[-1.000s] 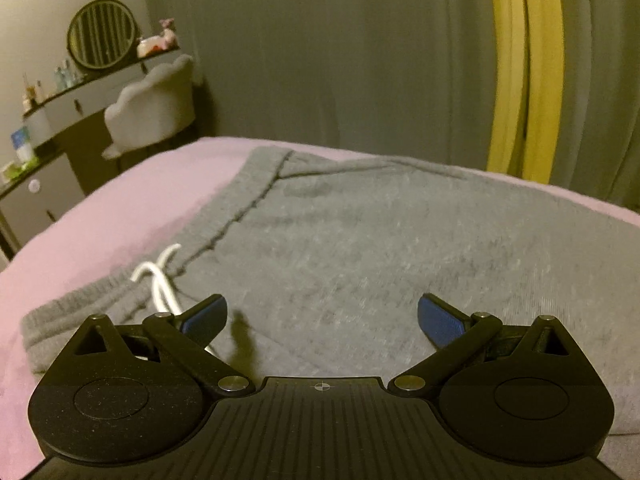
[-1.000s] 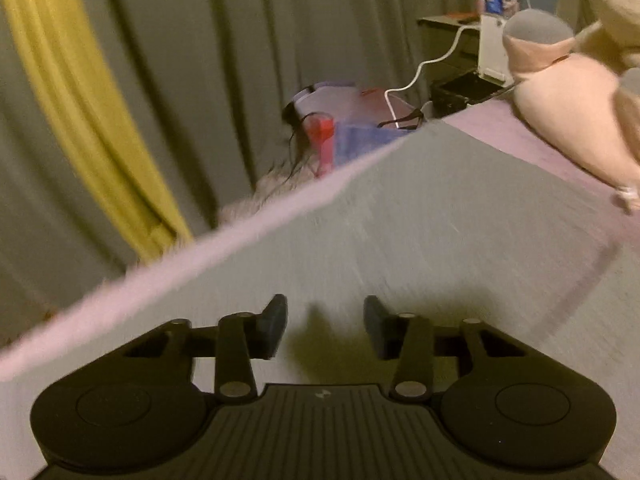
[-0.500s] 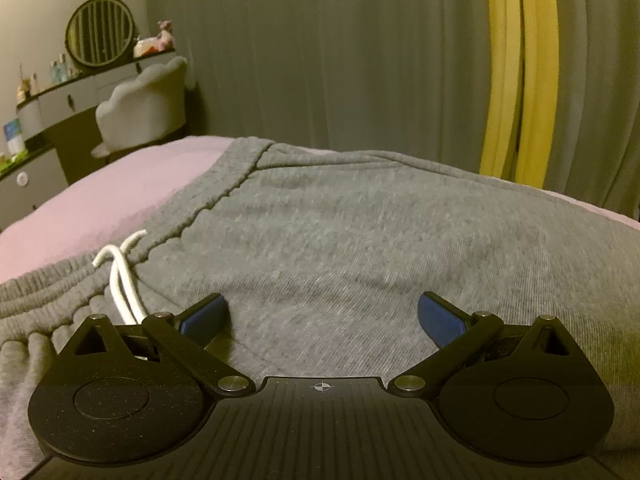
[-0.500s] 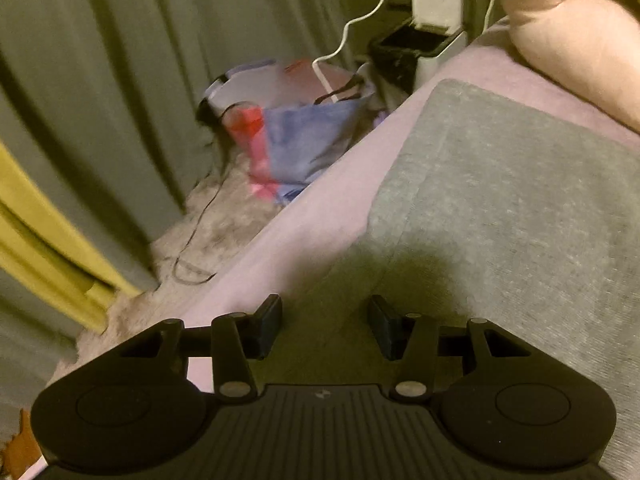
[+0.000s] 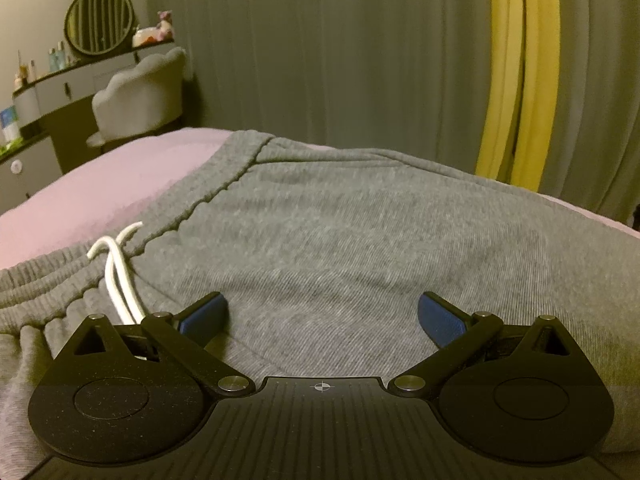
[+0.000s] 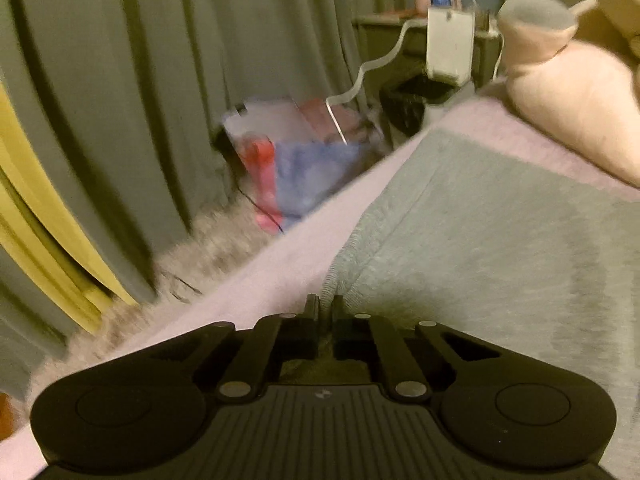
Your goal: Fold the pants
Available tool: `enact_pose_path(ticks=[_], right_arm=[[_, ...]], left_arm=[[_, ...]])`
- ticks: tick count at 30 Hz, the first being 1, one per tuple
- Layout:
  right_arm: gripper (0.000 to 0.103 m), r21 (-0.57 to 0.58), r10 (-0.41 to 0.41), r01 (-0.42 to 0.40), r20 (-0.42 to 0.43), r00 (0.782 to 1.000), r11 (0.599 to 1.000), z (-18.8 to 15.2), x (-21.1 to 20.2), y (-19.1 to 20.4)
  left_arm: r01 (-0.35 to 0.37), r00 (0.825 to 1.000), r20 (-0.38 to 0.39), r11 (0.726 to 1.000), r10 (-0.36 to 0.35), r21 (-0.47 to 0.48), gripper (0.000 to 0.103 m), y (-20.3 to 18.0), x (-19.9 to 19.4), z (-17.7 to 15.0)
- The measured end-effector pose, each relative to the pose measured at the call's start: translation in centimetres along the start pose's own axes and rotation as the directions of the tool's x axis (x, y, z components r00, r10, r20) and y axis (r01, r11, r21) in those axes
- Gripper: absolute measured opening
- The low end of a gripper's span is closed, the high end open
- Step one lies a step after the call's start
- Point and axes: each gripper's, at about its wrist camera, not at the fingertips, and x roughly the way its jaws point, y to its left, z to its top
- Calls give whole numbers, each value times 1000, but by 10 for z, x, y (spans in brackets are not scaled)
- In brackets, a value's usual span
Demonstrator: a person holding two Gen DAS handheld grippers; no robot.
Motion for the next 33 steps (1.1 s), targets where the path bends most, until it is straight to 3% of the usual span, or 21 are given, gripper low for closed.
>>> enact_pose_path(ticks=[3,6,10,12,14,17,20,21,22,26,30,32,33], right_arm=[[5,44,80,-85,108,991,995,-12,-60,-40],[2,110,98,-117,164,982,987,-42,-117,-94],[0,185,25,-46,116,993,982,-100,-160,-162],[0,214,-67,55,46,997,975,-123,-161,-191],[1,287,-102,102,-15,995,952,-132,-160,-219],[5,352,19,-32,38,999,935,-121,-168,-232],[28,284,86,-117,119,989,952,-103,-164,-218],[44,271,101,-130,120,988,954,-95,-157,-214],[47,271,105,-134,118,988,953,-88,-149,-213],[47,367,42,-68,78,996,928,-71,-128,-223],[46,484,80,-89,40,996,870,-79,-109,-247],[40,512,98,-120,69,993,851,-78,-106,-252],[32,529,134,-157,82,988,834,-79,-104,-255]], left_arm=[[7,1000,-5,1000,-7,-7,103,2,0,1],[18,1000,-9,1000,-18,-15,103,4,-2,3],[25,1000,-16,999,-26,-27,103,7,-5,5],[30,999,-20,999,-30,-38,103,9,-7,6],[34,999,-19,998,-35,-49,103,11,-10,7],[57,998,-32,995,-60,-79,103,16,-13,9],[88,995,-30,989,-92,-115,103,22,-16,11],[96,994,-30,988,-101,-124,103,23,-17,11],[109,993,-34,985,-114,-134,103,25,-17,11],[152,988,-13,975,-156,-164,103,29,-21,9],[203,978,6,956,-207,-211,103,30,-22,8],[219,975,13,953,-221,-208,103,29,-22,8],[229,972,1,951,-234,-207,103,29,-21,11]])
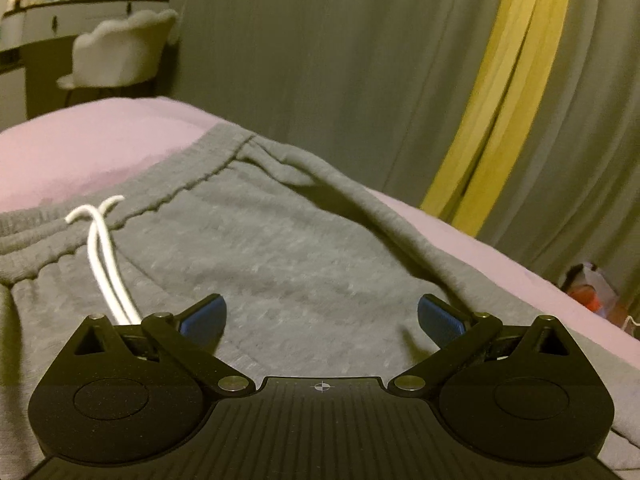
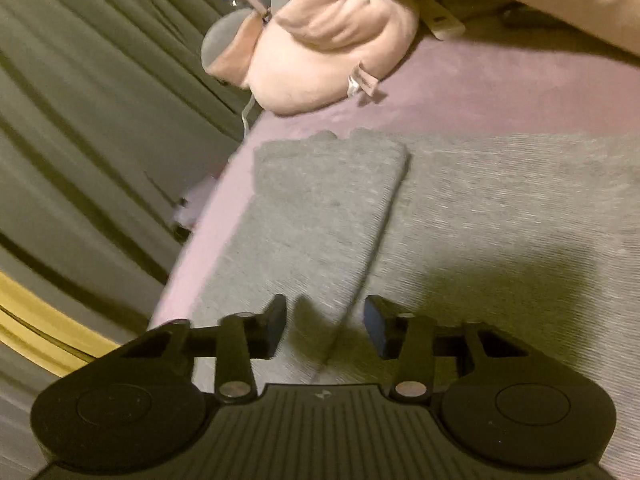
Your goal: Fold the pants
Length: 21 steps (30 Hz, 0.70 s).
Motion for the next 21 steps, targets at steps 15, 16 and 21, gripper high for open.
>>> enact_pose_path(ticks=[15,16,21], right_arm=[[7,153,193,-186,-37,980,971,-20,13,-39],[7,155,193,-185,-40,980,970,-19,14,-39],[10,125,195,-190,-31,980,974,-20,15,-35]], left_arm=[[175,946,-235,963,-223,-206,98,-18,82,89],[169,938,-266,963,-223,-212,92,-19,93,90],[124,926,-330,973,-183,-193,65,-26,123,86]])
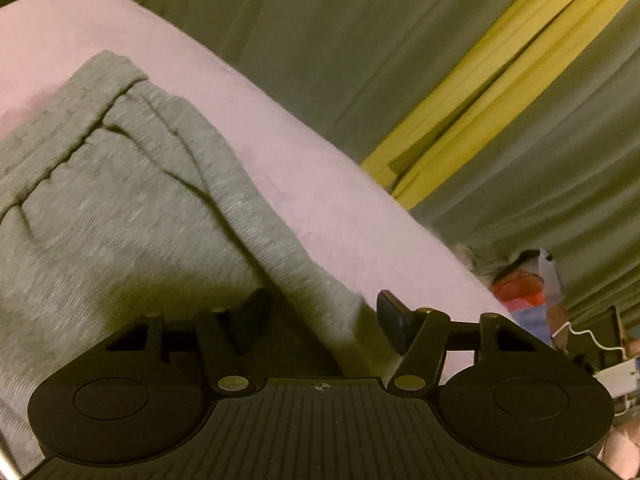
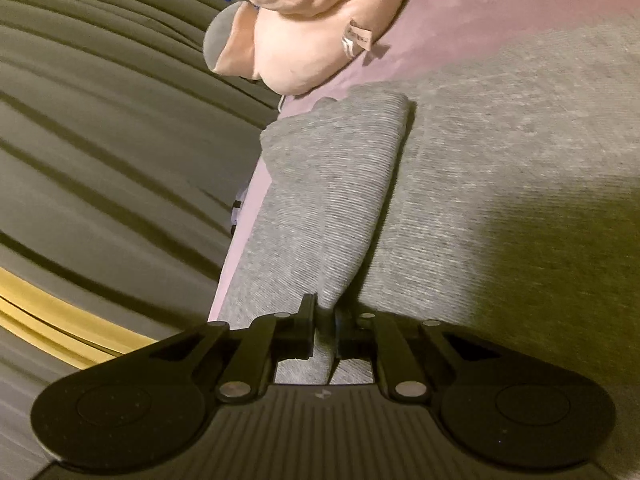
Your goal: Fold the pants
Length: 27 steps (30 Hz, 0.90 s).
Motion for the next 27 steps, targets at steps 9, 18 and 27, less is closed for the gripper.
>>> enact_pose_path(ticks=[9,18,27], right_arm=[[5,-146,-97,86,-65,993,986,21,2,43],[5,-281,74,-69,8,997,957,48,-103,75],[5,-320,-22,19,-4,1000,947,39,-174,21]], left_arm=[[99,995,0,995,-99,-34,10,0,-27,7],[214,946,198,954,-256,210,10,7,-185,-37],[111,979,156,986,-131,127,10,69,-233,-151]])
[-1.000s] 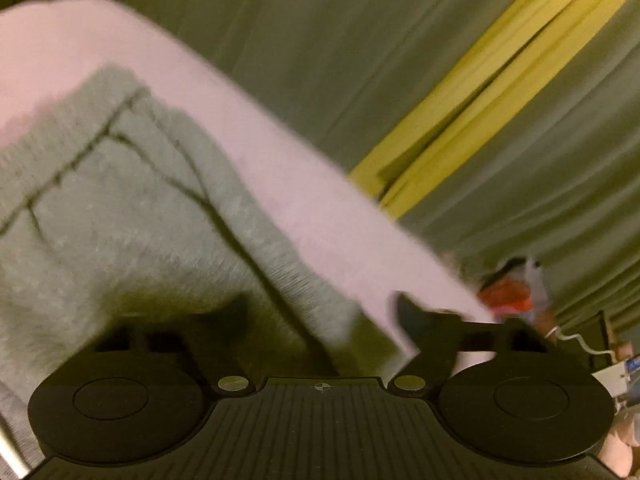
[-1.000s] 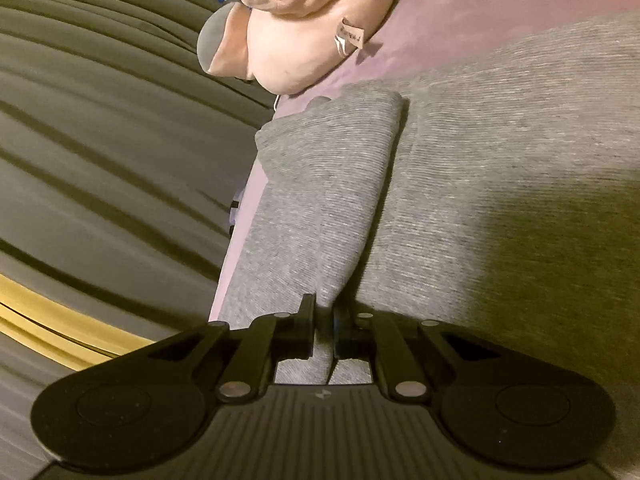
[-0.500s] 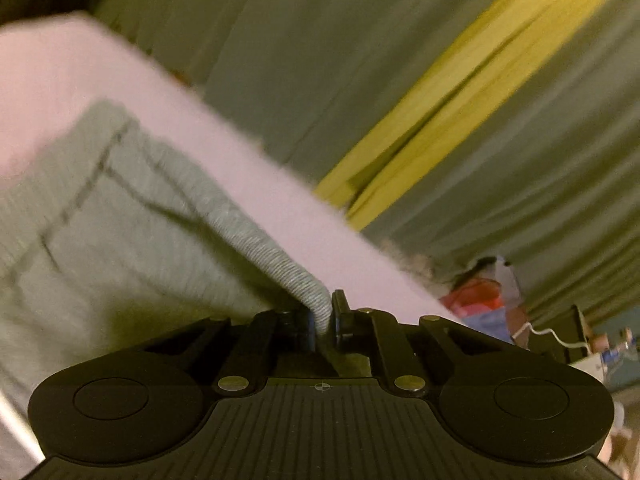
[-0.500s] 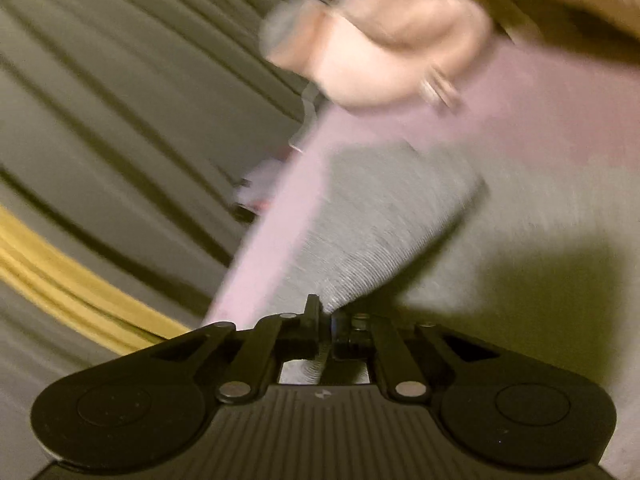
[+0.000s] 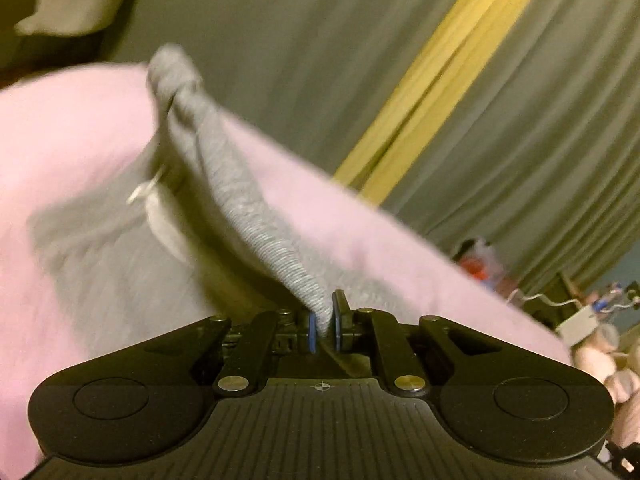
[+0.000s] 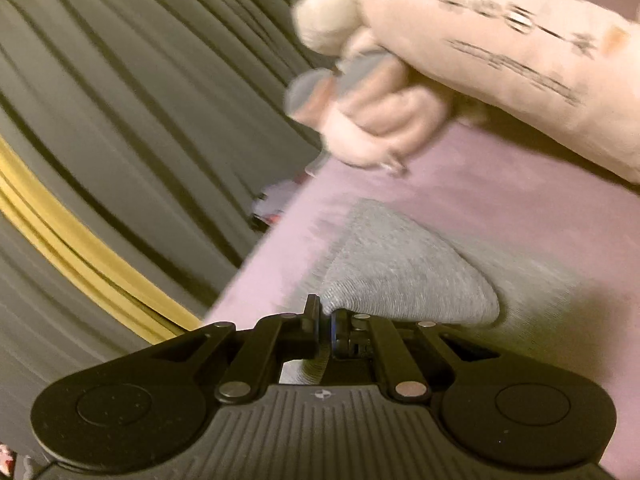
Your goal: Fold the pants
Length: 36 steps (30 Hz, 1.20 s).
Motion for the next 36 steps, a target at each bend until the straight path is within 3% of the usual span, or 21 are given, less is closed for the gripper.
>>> enact_pose_path(ticks=[5,7,9,11,13,15,17,22,26,29,31,33,34,36], right_arm=[[5,27,-89,90,-48,995,996,-19,10,-22],[5,43,-103,105,-51,993,993,-24,11,-25],[7,97,-84,88,-47,995,991,-27,12,-32],[9,159,-52,58,-46,998,985,-31,13,-39],[11,188,-58,69,-64,996,980,-34,17,-45],[18,197,-67,82,-84,994,977,-36,22,-48],[22,215,-58,77,-94,994,974,-37,28,-52],[41,266,-43,68,-98,994,961,-42,32,-63],[46,283,-34,54,-76,996,958,-36,35,-67],[49,272,-46,68,-87,995,960,-30,40,-67],[63,295,-41,58,-65,997,954,-26,40,-67],[65,297,-59,72,-52,997,952,-22,42,-66],[51,295,-74,85,-50,996,952,-21,44,-66],[7,269,-121,134,-68,990,954,-15,48,-62]], left_arm=[[-81,992,-95,997,78,-21,14,1,7,-15],[-94,993,-74,994,90,-48,30,4,0,-12],[-135,990,-40,986,132,-93,61,12,-3,-7],[-184,982,3,969,187,-163,75,25,-2,-5],[-207,974,33,944,222,-256,77,41,-4,-3],[-194,977,17,915,214,-353,77,56,-5,-1],[-178,980,13,909,198,-376,81,56,3,0],[-256,966,-34,920,258,-298,89,49,15,2],[-317,948,-87,925,305,-209,89,46,18,-3],[-316,949,-89,924,304,-217,90,47,16,-5],[-311,950,-82,919,300,-244,90,50,10,-6],[-306,952,-84,916,294,-258,90,52,8,-5],[-306,952,-88,917,293,-257,90,52,10,-5],[-317,948,-101,917,301,-244,90,51,11,-5]])
